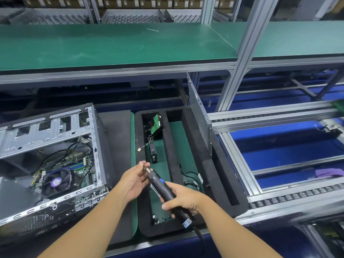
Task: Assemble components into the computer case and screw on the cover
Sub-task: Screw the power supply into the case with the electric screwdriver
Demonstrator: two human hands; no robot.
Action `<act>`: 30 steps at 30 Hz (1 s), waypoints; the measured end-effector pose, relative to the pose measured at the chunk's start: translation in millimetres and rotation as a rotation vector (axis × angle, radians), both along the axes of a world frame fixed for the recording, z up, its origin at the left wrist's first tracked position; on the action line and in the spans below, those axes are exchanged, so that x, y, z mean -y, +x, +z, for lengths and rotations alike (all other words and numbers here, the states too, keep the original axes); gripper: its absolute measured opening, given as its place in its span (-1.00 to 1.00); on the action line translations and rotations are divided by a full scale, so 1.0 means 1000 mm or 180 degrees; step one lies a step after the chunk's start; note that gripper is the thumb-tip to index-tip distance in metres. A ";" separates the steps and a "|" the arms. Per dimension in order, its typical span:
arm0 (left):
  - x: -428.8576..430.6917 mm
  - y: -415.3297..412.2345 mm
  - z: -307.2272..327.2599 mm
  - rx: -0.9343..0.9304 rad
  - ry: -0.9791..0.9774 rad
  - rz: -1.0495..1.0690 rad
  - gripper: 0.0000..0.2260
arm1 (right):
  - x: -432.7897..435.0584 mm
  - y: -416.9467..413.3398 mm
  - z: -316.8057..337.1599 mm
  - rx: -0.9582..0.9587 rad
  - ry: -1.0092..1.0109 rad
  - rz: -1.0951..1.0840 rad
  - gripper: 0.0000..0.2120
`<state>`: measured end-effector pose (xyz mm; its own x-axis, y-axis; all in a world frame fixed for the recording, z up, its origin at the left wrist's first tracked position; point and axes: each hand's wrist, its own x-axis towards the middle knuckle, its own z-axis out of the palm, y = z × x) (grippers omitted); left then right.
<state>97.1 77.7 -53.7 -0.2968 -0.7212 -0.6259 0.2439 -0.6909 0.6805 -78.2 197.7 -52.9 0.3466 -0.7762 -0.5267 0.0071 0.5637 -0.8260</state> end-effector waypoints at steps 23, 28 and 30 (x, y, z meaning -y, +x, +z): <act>-0.006 -0.041 0.077 -0.0482 -0.0337 -0.0006 -0.85 | -0.024 0.009 0.046 -0.0223 -0.0676 -0.0887 -0.44; -0.018 -0.017 0.119 -0.0740 -0.0566 -0.0130 -0.80 | -0.037 0.044 0.082 -0.0370 -0.1032 -0.1084 -0.44; -0.021 0.006 0.128 -0.0826 -0.0625 -0.0161 -0.66 | -0.041 0.068 0.095 -0.0410 -0.1141 -0.1062 -0.40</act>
